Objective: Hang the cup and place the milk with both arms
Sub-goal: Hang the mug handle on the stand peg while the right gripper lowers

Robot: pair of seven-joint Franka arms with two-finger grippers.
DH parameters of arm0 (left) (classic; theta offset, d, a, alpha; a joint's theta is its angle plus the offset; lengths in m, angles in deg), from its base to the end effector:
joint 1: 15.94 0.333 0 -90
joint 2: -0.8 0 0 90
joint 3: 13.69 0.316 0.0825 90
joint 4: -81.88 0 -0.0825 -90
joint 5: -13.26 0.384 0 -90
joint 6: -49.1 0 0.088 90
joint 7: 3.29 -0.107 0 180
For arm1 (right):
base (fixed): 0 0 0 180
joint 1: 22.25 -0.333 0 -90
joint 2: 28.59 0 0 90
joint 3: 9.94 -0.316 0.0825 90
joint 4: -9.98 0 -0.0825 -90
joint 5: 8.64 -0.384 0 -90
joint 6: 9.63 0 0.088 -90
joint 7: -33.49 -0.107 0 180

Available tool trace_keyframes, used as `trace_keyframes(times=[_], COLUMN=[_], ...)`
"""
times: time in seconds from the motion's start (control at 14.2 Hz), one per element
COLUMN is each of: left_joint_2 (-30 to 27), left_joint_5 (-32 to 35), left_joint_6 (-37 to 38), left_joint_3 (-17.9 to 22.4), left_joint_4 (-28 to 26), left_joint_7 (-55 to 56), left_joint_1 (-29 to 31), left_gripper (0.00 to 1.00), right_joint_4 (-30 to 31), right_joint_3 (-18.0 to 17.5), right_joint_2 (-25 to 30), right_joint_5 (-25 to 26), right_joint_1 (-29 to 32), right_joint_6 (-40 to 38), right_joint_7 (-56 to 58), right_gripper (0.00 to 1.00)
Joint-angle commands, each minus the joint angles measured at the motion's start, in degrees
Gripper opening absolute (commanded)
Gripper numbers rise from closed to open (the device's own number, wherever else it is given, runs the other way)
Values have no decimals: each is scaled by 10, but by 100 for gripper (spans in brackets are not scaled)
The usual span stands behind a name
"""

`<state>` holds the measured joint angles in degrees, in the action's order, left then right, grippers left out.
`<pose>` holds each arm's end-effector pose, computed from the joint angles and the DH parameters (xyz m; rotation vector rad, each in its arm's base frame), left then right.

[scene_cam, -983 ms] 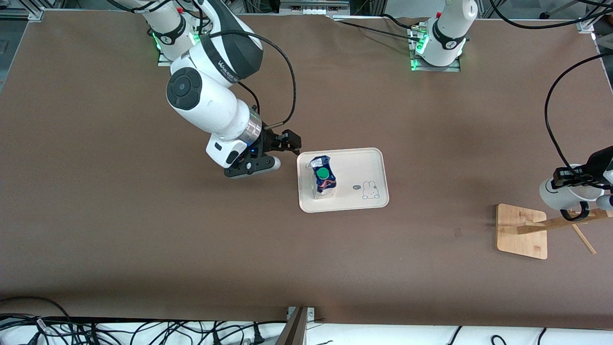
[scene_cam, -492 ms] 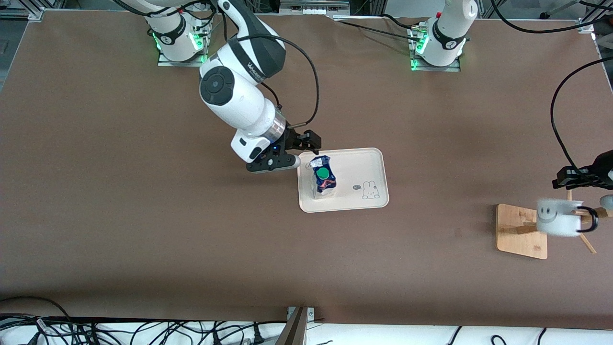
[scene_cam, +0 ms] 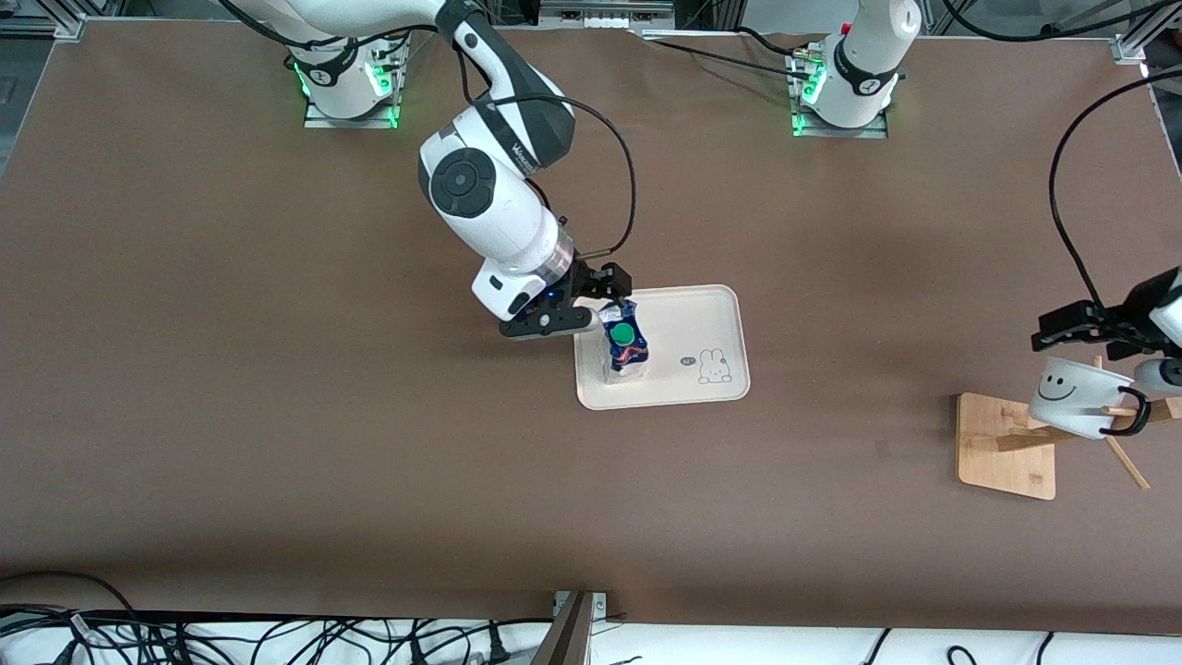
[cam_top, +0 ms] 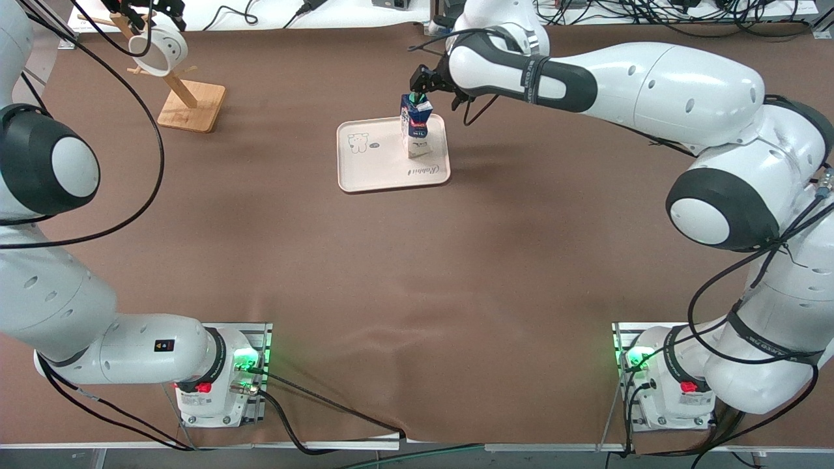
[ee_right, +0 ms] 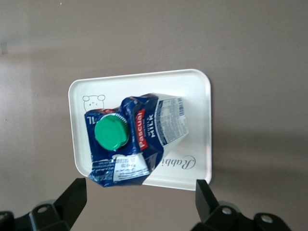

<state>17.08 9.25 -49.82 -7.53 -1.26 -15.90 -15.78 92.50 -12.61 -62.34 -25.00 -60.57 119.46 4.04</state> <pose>0.6446 0.0563 0.5249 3.0979 -0.1595 -0.0009 0.5542 0.4829 0.3707 -2.7962 -0.0484 -0.0395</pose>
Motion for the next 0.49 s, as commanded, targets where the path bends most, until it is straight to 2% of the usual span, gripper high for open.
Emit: trace_keyframes(times=[0.0, 0.21, 0.42], left_joint_2=[-81, -131, -149], left_joint_5=[36, 42, 42], left_joint_6=[-4, -6, -6], left_joint_3=[2, -10, -13], left_joint_4=[-100, -162, -178], left_joint_7=[46, 69, 70], left_joint_1=[-33, -38, -38], left_gripper=[100, 100, 100], right_joint_4=[-1, -2, -19], right_joint_3=[6, 6, 8], right_joint_2=[-4, -13, -24], right_joint_5=[9, 7, 8], right_joint_1=[-18, -19, -13], right_joint_6=[33, 80, 93], right_joint_7=[-18, -16, -12], right_gripper=[100, 100, 100])
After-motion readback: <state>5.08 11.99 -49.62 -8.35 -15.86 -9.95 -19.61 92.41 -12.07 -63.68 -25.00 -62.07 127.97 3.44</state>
